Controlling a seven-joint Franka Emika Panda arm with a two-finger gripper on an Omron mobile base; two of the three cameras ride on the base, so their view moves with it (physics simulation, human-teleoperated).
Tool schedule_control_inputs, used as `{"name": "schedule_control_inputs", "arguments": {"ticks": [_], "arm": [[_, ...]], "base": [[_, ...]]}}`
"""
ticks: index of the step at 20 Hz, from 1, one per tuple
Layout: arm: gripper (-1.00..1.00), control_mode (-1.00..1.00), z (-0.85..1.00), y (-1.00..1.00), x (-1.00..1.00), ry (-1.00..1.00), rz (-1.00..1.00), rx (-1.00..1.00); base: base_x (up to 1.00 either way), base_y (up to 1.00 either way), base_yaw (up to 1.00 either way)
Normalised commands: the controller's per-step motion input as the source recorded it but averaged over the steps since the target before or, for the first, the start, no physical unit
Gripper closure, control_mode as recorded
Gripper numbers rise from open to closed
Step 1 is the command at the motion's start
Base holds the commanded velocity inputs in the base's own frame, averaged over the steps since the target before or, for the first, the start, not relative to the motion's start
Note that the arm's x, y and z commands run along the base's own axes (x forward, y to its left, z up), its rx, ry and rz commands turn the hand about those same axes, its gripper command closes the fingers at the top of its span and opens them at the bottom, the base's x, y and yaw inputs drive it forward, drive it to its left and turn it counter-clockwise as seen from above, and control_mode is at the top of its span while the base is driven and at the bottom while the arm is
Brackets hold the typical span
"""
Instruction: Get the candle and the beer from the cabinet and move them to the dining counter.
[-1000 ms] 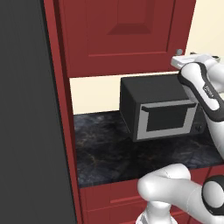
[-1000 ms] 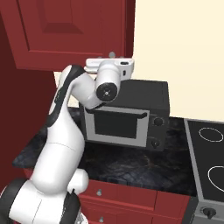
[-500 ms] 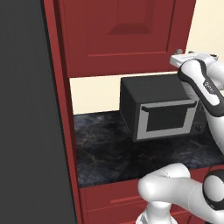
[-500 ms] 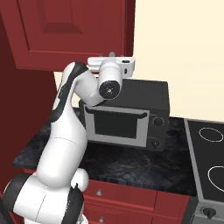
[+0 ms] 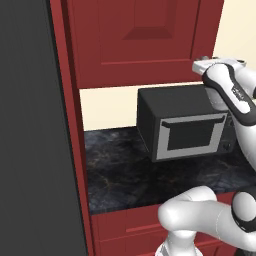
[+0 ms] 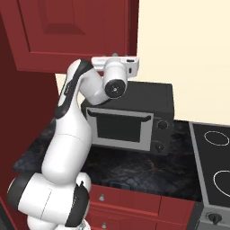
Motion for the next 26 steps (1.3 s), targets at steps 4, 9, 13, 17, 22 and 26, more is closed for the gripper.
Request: {"name": "schedule_control_inputs", "arguments": {"ticks": [4, 9, 13, 17, 22, 26], "arm": [[-1.00, -1.00, 0.00, 0.00, 0.21, 0.00, 0.02, 0.00], [-1.00, -1.00, 0.00, 0.00, 0.21, 0.00, 0.02, 0.00], [-1.00, -1.00, 0.00, 0.00, 0.11, 0.01, 0.01, 0.00], [1.00, -1.00, 0.00, 0.00, 0.01, 0.00, 0.00, 0.00], [1.00, -1.00, 0.00, 0.00, 0.00, 0.00, 0.00, 0.00], [1.00, -1.00, 0.00, 0.00, 0.00, 0.00, 0.00, 0.00]], "base": [[0.00, 0.00, 0.00], [0.00, 0.00, 0.00], [0.00, 0.00, 0.00], [0.00, 0.00, 0.00], [0.00, 0.00, 0.00], [0.00, 0.00, 0.00]]}}
